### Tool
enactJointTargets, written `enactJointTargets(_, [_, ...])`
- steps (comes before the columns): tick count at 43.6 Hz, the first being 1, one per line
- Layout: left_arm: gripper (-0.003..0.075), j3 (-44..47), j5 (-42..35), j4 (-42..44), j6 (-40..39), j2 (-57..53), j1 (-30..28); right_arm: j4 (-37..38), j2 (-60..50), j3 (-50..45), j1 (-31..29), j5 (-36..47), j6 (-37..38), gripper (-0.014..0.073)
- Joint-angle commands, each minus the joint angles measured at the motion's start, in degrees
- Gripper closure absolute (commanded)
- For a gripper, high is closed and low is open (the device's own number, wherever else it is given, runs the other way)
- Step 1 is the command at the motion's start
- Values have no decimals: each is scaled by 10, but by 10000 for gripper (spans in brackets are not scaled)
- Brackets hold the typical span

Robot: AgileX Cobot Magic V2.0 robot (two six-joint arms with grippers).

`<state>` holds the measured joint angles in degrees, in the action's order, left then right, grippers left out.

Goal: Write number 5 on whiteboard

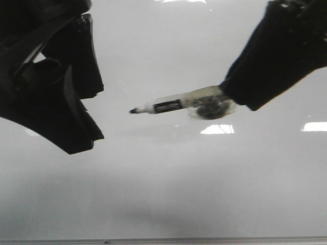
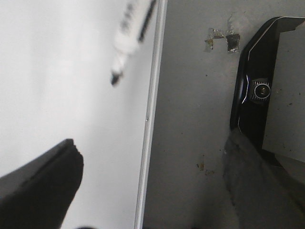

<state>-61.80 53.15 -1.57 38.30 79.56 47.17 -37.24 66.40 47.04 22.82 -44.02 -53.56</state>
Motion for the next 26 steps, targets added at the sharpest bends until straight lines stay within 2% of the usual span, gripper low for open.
enactJointTargets(1, [134, -19, -20, -7, -5, -20, 3, -16, -52, -10, -49, 39, 13, 656])
enactJointTargets(5, [153, -19, -20, -7, -5, -20, 3, -17, -77, -21, -85, 73, 39, 656])
enactJointTargets(8, [211, -19, -19, -7, -5, -20, 3, -17, -88, -22, -102, 103, 67, 656])
enactJointTargets(13, [392, -19, -12, -7, -5, -20, 3, -17, -90, -22, -105, 116, 76, 656])
enactJointTargets(17, [576, -19, -11, -7, -5, -20, 3, -17, -90, -22, -105, 115, 76, 656])
enactJointTargets(21, [723, -19, -11, -7, -5, -20, 3, -17, -90, -22, -105, 122, 76, 656])
enactJointTargets(26, [741, -19, -12, -7, -5, -20, 3, -17, -90, -22, -105, 122, 76, 656])
